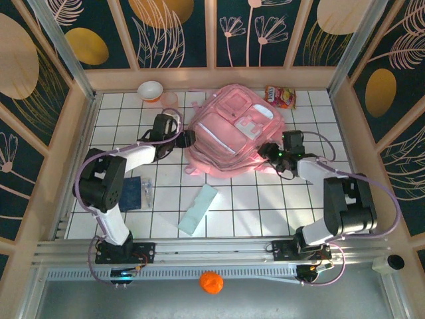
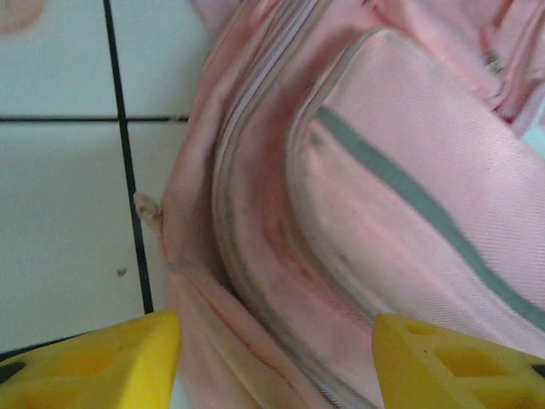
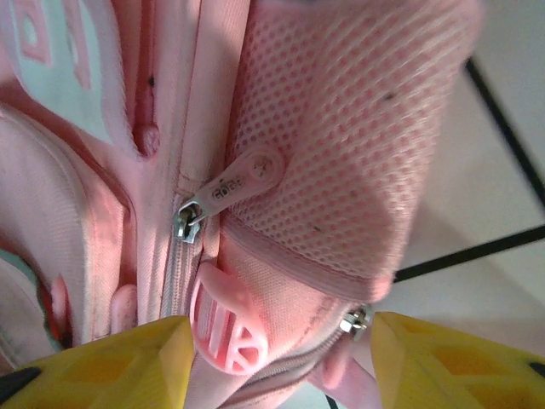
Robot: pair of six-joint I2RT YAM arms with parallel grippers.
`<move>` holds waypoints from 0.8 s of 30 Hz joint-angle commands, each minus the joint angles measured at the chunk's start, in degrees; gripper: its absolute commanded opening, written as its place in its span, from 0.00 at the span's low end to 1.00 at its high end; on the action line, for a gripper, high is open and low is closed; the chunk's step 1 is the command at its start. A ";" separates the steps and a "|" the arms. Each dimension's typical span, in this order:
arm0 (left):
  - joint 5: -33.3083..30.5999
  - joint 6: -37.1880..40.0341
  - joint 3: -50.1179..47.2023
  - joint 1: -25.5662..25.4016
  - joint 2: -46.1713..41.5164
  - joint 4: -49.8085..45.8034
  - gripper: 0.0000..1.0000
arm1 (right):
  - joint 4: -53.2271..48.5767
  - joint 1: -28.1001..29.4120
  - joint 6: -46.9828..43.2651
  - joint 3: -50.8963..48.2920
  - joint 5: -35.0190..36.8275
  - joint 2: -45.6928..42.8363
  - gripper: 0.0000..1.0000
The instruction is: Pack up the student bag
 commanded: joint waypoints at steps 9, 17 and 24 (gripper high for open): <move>6.33 0.07 -1.82 -6.36 1.80 4.54 0.26 | 10.34 -0.95 4.13 3.62 -1.20 8.38 0.54; 5.14 -0.42 -2.10 -14.08 1.33 8.27 0.32 | 7.37 -8.75 -1.93 7.62 -3.31 7.12 0.56; -0.86 -0.75 -2.49 -15.21 -9.23 6.22 0.50 | -9.02 -6.20 -11.84 13.08 5.89 -5.86 0.59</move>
